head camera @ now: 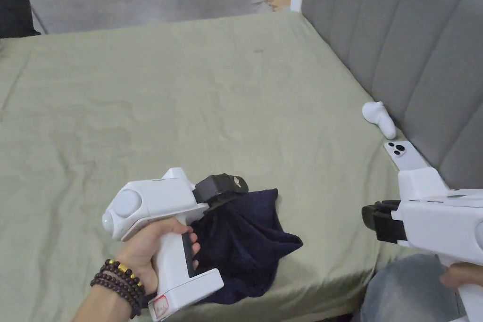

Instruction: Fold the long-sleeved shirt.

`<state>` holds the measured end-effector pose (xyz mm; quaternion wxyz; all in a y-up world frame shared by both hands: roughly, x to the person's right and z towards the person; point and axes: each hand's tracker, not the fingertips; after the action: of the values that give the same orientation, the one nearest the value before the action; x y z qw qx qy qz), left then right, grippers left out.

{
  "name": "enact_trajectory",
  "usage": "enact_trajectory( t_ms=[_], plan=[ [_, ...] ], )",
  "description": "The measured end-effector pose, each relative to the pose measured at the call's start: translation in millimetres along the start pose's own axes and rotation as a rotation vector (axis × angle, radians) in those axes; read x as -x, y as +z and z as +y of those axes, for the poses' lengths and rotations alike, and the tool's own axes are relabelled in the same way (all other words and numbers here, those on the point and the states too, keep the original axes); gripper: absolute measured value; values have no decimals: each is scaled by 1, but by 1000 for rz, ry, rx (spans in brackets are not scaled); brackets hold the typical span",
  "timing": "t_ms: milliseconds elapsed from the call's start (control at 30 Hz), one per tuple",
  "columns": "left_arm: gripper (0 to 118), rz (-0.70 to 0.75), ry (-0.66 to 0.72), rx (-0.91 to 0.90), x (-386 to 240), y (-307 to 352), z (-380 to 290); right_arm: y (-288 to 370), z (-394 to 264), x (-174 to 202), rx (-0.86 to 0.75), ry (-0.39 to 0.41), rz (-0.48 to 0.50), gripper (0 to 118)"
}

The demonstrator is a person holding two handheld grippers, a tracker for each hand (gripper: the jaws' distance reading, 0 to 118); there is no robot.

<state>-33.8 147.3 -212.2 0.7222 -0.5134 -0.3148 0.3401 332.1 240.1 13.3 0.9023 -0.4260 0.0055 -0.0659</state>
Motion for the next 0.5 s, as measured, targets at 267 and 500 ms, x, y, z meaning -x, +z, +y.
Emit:
enact_trajectory(
  t_ms=[267,500],
  plan=[
    [62,-88,-220,-220,-50,154,-2,-5,4,16,-17,1,24,0],
    [4,290,-430,-159,-23,152,-32,-13,10,44,-17,52,77,0]
  ],
)
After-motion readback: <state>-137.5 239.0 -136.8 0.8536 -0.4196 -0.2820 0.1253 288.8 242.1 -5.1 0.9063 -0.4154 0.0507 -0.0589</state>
